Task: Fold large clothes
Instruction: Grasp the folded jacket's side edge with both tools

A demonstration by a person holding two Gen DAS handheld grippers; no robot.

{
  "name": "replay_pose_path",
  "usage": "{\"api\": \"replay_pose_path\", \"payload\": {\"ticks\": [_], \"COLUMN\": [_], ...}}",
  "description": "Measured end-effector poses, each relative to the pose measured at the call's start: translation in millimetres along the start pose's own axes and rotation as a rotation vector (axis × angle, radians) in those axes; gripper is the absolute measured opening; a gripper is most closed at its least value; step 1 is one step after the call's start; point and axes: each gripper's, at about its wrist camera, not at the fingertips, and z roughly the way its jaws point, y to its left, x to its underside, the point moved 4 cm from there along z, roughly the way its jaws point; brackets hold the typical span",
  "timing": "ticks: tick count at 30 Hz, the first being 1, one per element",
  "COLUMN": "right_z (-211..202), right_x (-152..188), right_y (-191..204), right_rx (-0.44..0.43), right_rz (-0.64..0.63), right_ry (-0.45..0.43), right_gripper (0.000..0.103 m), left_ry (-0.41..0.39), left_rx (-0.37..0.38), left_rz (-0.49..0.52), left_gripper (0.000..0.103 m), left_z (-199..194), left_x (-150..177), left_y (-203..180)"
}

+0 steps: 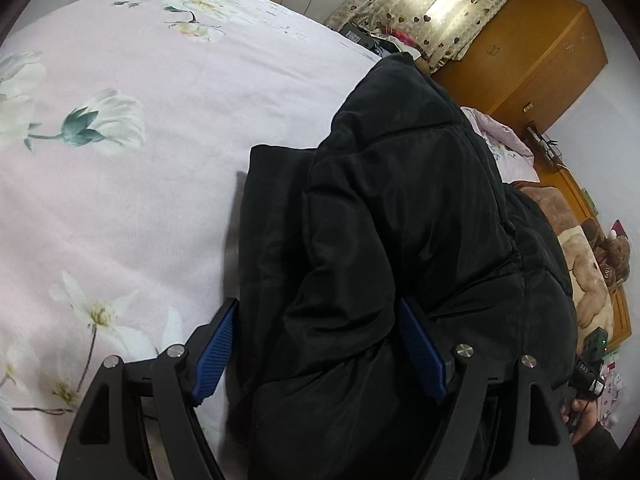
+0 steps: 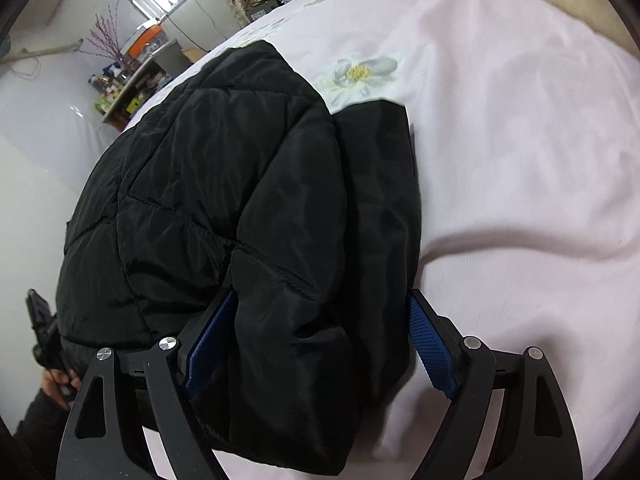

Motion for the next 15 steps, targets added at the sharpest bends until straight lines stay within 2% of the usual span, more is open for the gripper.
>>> {"api": "replay_pose_path", "payload": {"ticks": [3,8,9,10,12,15], "right_z": [7,19,18,15,7,3], "right_x": [-4,-9,-8,-6,-2,3], "right_y": [-4,-3,-1,2,8,9], "right_rx": [-0.023,-0.062,-0.064,-0.076,-0.071,-0.079], "right_rz": [0.005,0.019,0.016,0.010,-0.013,-0.016], "right_ry": [0.027,0.046,0.044,0.039,0.027,0.027], "right_gripper": [0.085,0.084,0.079,0.070,0.061,0.059], "left_ry": [0.007,0.020,0.020,0.021,0.016,0.002], "left_rx": [-0.010,0.006,0.013,0.020,0.037,0.061], "left_rz": [0.025,0.011,0.005,-0.001,-0.014,-0.019], "left_gripper": [0.084,0.086,0.086,0.085,0.084,0.084], "left_z": [8,13,11,10,6,5], "left_x": [-6,-14,-13,-12,-6,-1], "left_y": [-5,-3,-2,-1,2,8]}}
